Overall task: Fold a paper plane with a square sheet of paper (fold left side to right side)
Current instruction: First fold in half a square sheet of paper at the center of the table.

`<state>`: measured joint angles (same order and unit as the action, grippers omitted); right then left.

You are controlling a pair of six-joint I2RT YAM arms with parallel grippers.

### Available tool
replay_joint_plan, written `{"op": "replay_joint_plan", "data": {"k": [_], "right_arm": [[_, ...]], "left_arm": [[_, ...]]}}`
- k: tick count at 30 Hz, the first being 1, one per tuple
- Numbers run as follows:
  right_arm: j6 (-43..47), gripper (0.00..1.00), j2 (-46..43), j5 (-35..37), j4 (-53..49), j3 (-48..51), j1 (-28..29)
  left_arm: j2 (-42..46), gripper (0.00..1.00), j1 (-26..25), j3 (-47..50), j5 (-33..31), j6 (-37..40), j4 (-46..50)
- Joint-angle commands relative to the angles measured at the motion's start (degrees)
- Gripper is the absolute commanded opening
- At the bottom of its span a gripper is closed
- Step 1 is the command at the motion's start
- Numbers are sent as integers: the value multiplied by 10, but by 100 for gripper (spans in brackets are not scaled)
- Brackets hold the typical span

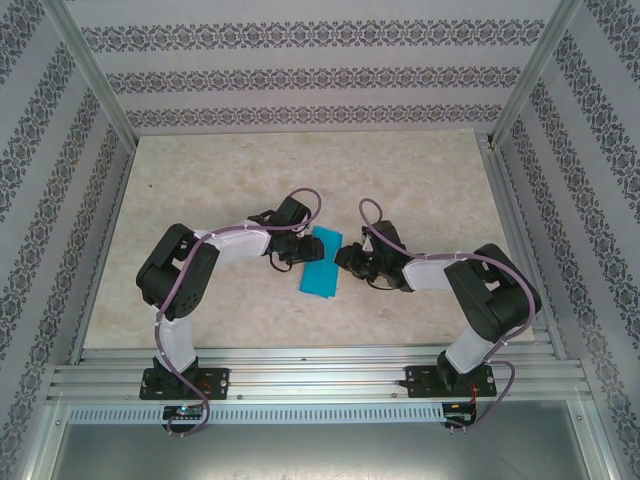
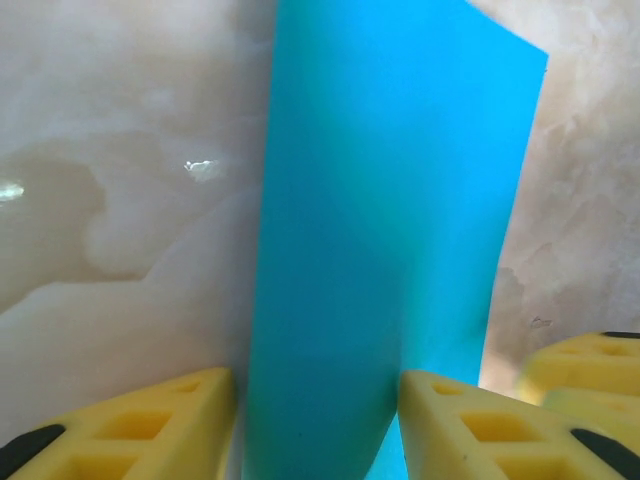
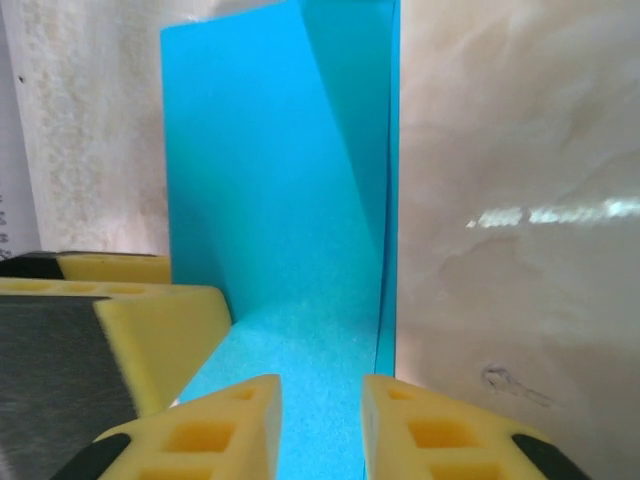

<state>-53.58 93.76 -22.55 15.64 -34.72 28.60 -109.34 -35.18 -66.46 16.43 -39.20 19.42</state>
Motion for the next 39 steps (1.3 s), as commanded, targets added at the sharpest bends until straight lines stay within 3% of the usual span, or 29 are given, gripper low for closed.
{"op": "replay_joint_plan", "data": {"k": [1, 13, 39], "right_arm": [[29, 31, -51, 20, -29, 12, -20], [80, 32, -139, 53, -131, 29, -67], [70, 33, -115, 36, -113, 27, -52]], "left_arm": [[-19, 49, -14, -17, -21, 13, 32], [-37, 52, -19, -31, -51, -20, 44], [-64, 53, -19, -39, -60, -35, 38]]}}
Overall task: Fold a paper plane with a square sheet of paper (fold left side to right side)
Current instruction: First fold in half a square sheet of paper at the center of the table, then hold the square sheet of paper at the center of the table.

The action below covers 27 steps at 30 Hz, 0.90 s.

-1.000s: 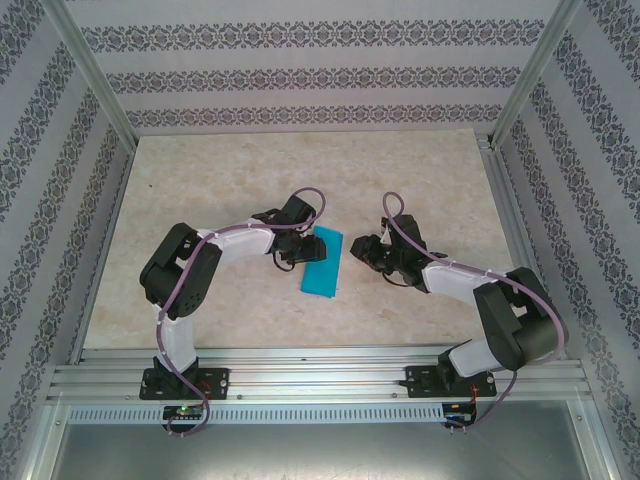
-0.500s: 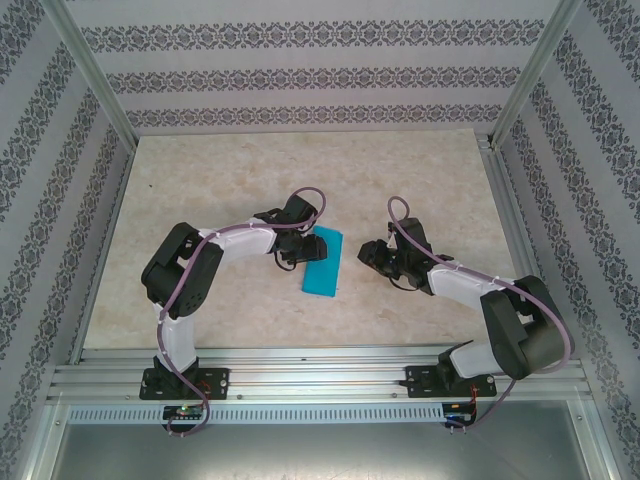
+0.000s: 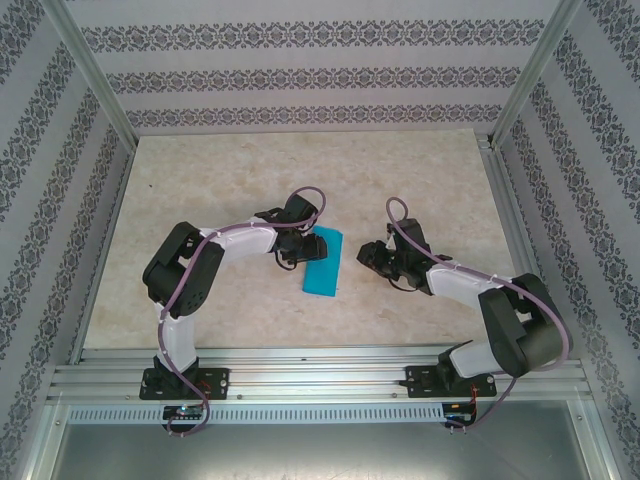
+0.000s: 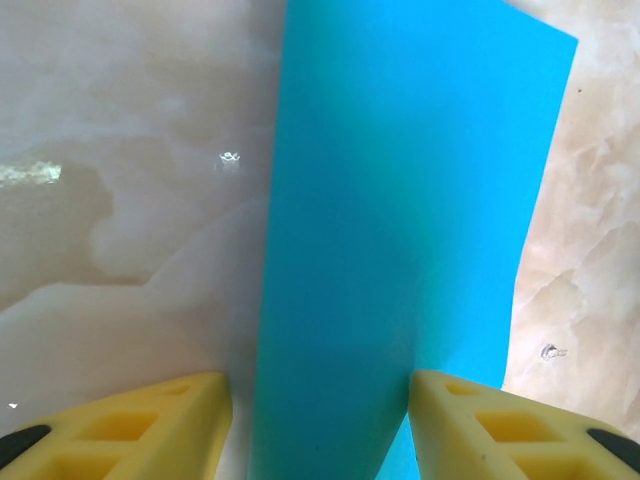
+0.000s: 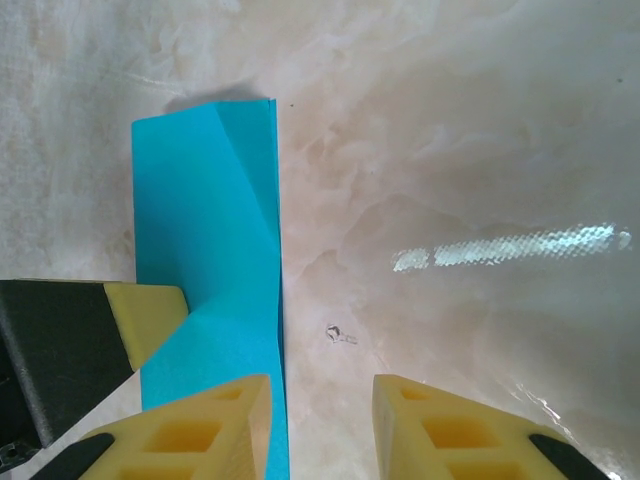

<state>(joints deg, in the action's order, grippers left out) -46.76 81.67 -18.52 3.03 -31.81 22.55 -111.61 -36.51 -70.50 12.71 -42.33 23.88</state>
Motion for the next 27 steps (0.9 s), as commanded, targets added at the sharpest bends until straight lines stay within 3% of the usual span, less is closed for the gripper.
{"op": "replay_joint_plan", "data": {"k": [1, 16, 27], "right_arm": [[1, 33, 8, -5, 15, -3, 10], [-65, 18, 124, -33, 129, -49, 81], [-59, 17, 127, -18, 107, -66, 82]], "left_arm": [[-42, 53, -6, 2, -22, -3, -7], [-44, 53, -6, 5, -21, 3, -6], [-46, 53, -7, 9, -17, 13, -6]]}}
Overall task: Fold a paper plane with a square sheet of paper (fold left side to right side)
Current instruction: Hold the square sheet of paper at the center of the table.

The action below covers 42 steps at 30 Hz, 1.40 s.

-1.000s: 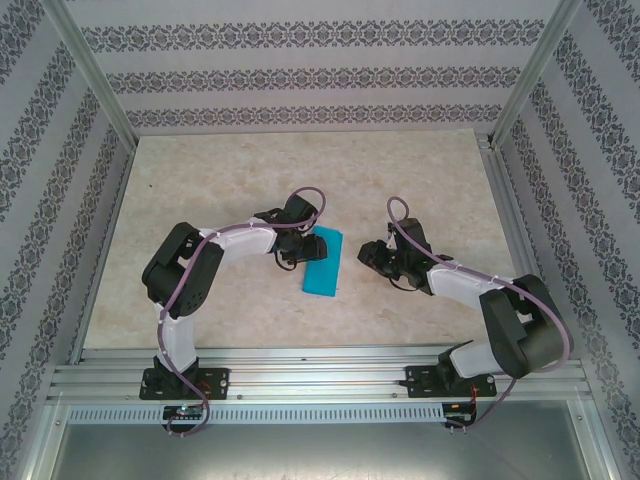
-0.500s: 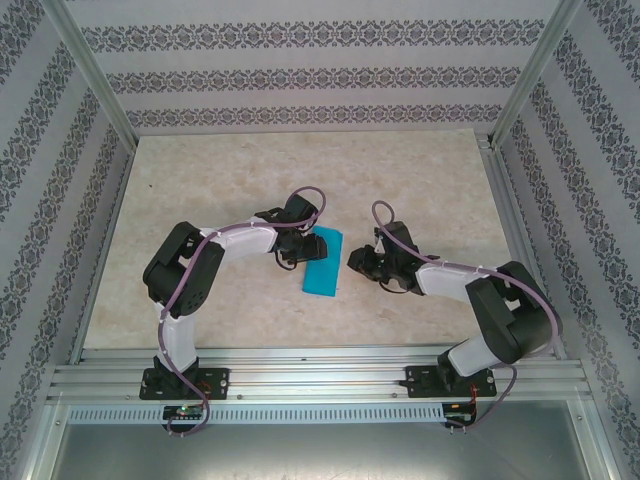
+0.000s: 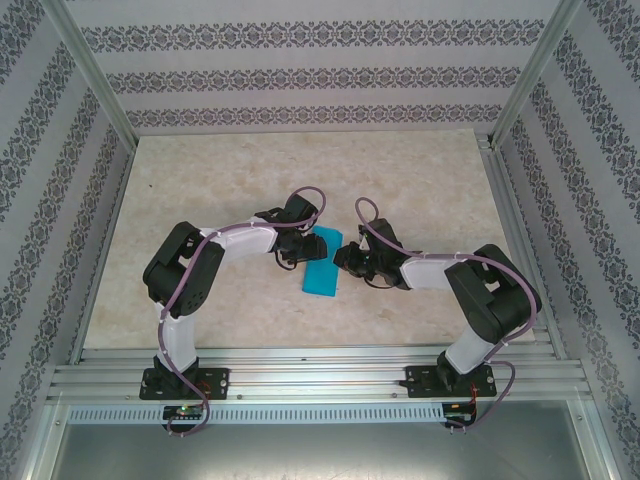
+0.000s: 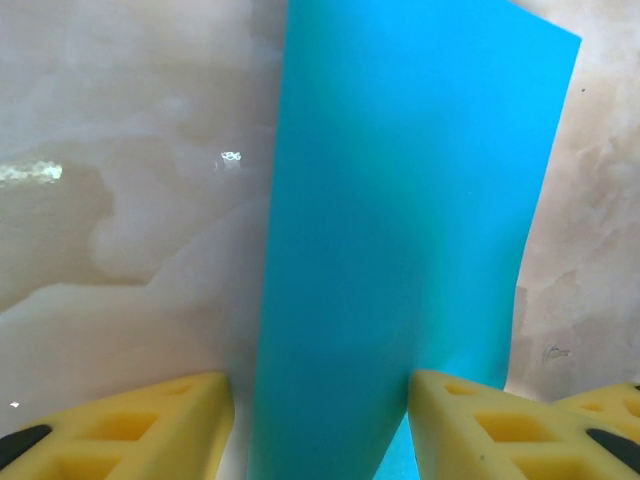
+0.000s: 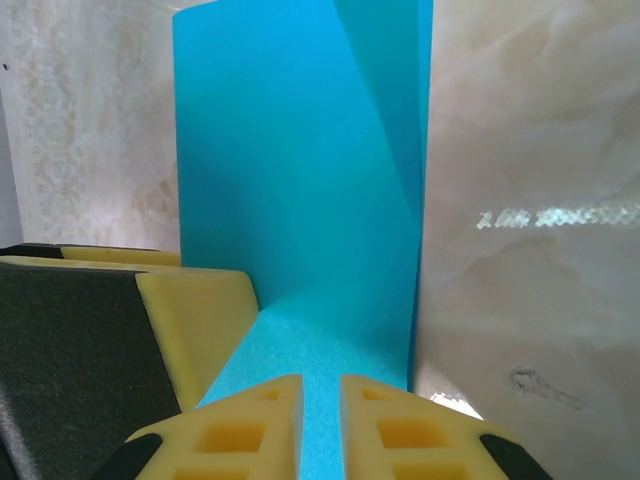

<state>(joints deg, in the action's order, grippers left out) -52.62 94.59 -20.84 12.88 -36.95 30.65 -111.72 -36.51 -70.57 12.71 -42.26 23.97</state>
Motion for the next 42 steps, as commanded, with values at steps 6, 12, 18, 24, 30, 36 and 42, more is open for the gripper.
{"op": "replay_joint_plan", "data": {"k": [6, 12, 18, 24, 30, 36, 42], "right_arm": [[-5, 14, 14, 5, 19, -18, 6], [-4, 11, 34, 4, 17, -26, 11], [-7, 10, 54, 7, 16, -28, 16], [11, 8, 53, 42, -59, -41, 27], [17, 8, 56, 61, -96, -35, 29], [17, 7, 63, 67, -100, -28, 29], [25, 7, 66, 68, -108, -32, 27]], "left_arm": [[-47, 53, -7, 10, -15, 11, -9], [-47, 53, -8, 9, -15, 11, -10], [-49, 53, -9, 10, -15, 11, -11], [-48, 53, -10, 11, -15, 10, -12], [-32, 53, -8, 4, -11, 16, -7], [19, 55, 13, -16, 2, 41, 26], [100, 58, 45, -2, 3, 67, 53]]}}
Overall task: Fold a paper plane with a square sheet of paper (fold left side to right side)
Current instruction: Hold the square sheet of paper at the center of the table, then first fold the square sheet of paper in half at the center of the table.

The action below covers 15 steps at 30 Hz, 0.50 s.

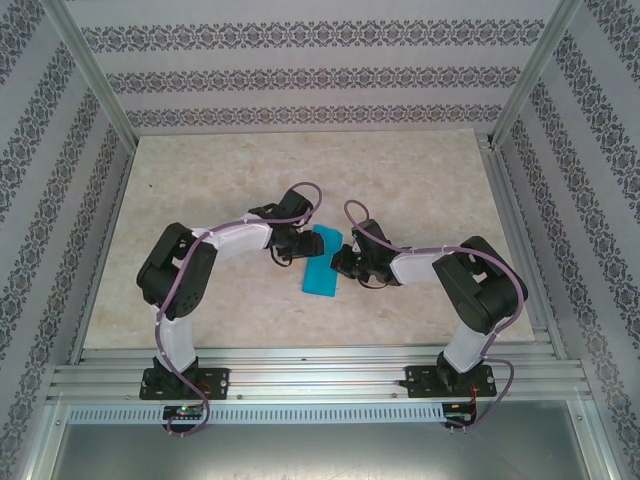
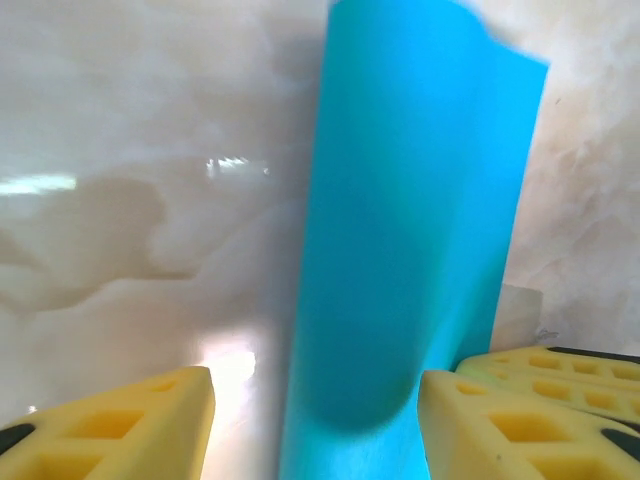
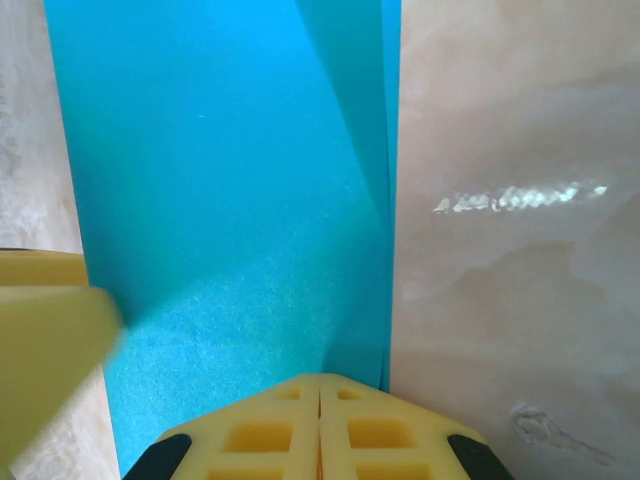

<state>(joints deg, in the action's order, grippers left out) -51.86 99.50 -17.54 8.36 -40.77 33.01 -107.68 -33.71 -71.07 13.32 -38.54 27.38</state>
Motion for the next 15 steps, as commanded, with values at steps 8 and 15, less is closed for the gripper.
{"op": "replay_joint_plan", "data": {"k": [8, 15], "right_arm": [[25, 7, 17, 35, -69, 5, 0], [25, 7, 17, 33, -72, 4, -1]], "left_arm": [[67, 44, 20, 58, 144, 6, -98], [12, 34, 16, 61, 179, -10, -141]]}}
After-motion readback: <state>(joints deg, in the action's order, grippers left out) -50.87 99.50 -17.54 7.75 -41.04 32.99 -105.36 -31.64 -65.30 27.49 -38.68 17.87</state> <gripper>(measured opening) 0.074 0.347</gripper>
